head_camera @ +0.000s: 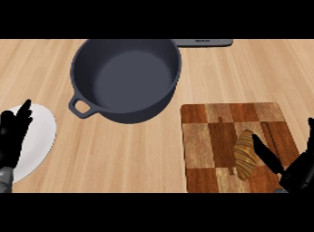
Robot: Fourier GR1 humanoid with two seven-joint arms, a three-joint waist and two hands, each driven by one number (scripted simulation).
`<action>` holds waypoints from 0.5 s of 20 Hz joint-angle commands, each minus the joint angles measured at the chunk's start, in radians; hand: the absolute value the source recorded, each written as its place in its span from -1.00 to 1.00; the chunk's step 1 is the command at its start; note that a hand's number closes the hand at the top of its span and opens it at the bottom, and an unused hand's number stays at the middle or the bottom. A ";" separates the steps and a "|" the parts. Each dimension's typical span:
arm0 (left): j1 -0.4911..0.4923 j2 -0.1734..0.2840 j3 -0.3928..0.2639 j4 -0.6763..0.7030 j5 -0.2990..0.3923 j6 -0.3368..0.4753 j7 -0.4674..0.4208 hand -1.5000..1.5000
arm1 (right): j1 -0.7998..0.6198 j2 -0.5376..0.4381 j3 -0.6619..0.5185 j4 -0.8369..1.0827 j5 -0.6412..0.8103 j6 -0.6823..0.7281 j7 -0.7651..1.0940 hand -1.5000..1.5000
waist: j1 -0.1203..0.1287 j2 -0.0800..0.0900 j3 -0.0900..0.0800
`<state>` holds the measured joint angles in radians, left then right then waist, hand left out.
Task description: Pick the croissant from the cutting board and place it in the pot
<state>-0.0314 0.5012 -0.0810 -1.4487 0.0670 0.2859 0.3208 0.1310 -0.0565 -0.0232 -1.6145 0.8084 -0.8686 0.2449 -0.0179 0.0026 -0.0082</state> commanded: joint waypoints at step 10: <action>-0.037 0.000 -0.016 -0.010 -0.012 -0.016 0.039 0.00 | 0.085 0.056 0.134 -0.202 0.437 0.600 0.667 -1.00 | 0.022 -0.001 -0.002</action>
<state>-0.0595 0.5091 -0.0834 -1.4466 0.0590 0.2755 0.3535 0.2199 -0.0050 0.0536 -1.7601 1.1747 -0.4715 0.7281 -0.0066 0.0019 -0.0121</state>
